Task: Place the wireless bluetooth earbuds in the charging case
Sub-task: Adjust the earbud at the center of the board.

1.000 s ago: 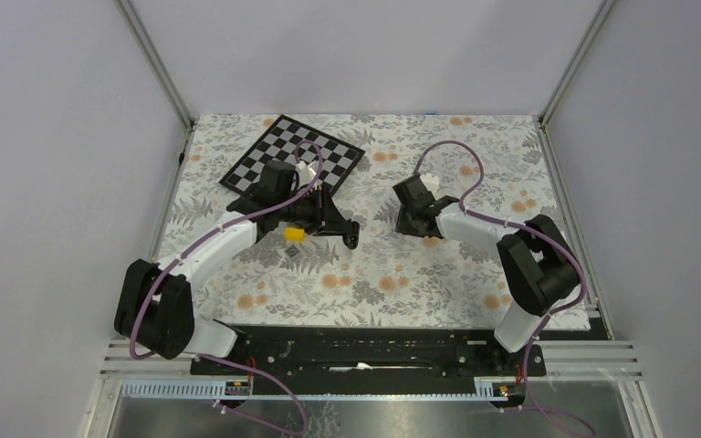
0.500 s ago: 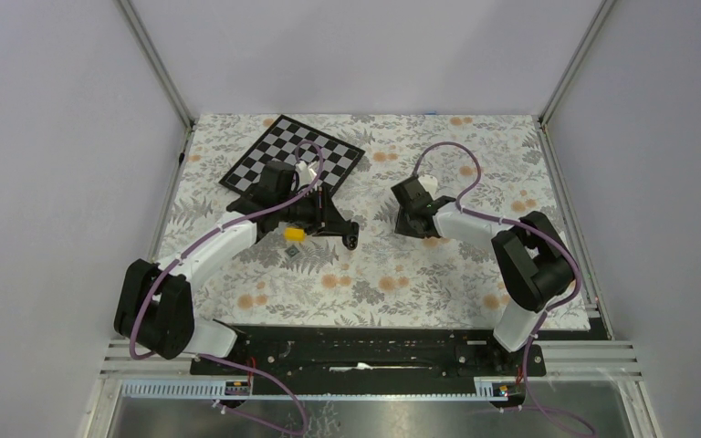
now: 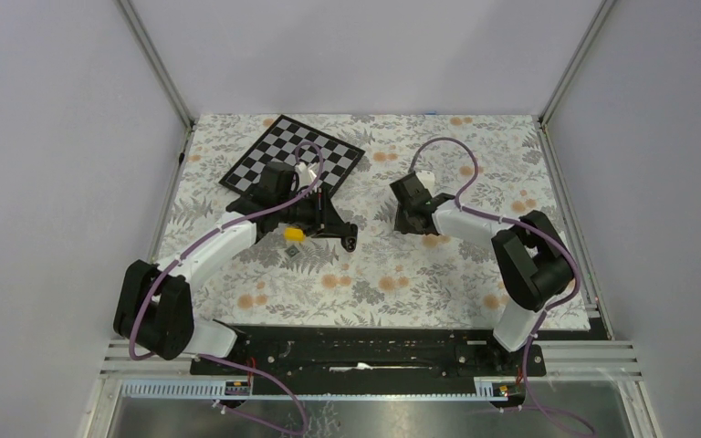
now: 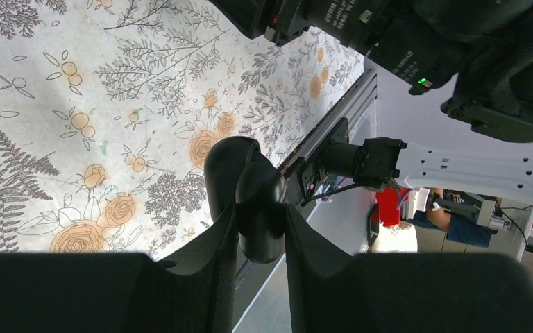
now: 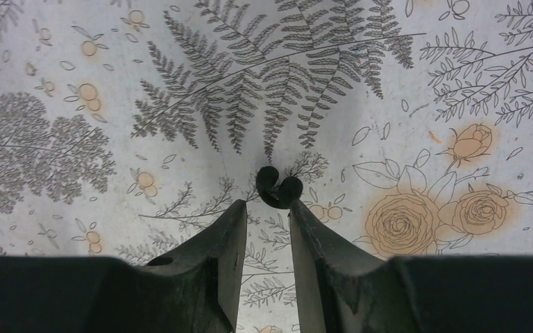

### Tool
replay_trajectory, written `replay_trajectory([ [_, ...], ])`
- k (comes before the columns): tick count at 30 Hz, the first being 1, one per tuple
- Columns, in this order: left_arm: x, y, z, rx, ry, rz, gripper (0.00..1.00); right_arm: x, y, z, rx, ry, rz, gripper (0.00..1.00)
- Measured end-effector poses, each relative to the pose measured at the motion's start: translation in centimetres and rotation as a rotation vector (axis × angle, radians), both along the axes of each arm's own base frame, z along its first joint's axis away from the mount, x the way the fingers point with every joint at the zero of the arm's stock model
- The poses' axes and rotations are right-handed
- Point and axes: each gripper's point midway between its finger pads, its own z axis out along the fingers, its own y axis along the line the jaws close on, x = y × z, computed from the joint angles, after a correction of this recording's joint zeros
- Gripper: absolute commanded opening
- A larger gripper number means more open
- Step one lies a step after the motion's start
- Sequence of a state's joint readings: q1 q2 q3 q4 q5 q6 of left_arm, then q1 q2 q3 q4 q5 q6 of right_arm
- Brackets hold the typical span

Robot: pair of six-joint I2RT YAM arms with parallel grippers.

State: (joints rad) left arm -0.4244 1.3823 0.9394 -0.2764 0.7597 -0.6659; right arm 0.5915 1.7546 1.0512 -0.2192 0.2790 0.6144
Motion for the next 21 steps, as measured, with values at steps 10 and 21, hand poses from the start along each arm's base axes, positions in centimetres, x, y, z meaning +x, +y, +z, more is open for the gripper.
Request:
replay_trajectory([
  [10, 0.0, 0.1, -0.2, 0.011, 0.003, 0.006, 0.0, -0.4, 0.9, 1.1, -0.006, -0.026, 0.071, 0.37],
  [21, 0.1, 0.1, -0.2, 0.011, -0.001, 0.008, 0.0, 0.0, 1.0, -0.5, -0.052, 0.006, 0.111, 0.37],
])
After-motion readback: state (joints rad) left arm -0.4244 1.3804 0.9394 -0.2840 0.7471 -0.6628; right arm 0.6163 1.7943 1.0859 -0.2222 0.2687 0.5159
